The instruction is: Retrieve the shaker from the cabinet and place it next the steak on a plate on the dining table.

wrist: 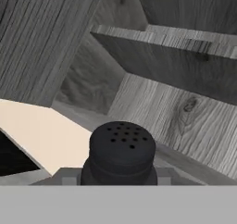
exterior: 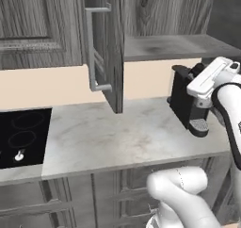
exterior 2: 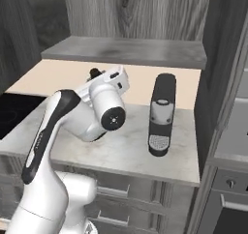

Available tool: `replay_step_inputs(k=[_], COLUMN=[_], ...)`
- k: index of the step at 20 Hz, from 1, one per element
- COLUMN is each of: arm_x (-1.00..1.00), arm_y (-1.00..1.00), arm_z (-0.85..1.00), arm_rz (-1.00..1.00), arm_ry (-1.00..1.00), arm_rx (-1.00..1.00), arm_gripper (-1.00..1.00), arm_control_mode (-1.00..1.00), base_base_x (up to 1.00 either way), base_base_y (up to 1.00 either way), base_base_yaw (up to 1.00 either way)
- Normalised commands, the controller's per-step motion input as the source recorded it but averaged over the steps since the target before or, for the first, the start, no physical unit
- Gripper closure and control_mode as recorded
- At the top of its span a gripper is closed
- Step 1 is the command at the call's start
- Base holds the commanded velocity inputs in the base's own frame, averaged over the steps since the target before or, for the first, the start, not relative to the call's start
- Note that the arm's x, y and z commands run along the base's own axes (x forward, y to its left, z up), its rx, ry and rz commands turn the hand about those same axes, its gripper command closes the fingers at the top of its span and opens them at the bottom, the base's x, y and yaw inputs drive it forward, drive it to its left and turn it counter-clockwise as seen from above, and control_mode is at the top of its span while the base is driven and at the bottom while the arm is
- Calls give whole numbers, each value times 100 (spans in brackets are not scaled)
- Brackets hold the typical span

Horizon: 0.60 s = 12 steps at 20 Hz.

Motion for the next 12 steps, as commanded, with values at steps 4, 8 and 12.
replay_step_inputs(k=[4,8,12], arm_x=[0,0,0], arm_y=[0,0,0], arm_z=[0,0,0], arm_rz=[0,0,0], arm_ry=[0,0,0], arm_rx=[0,0,0], arm_gripper=[100,100,100], arm_control_mode=[100,100,100], base_base_x=[-79,-60,-45], base_base_y=[14,26,40], base_base_yaw=[34,56,69])
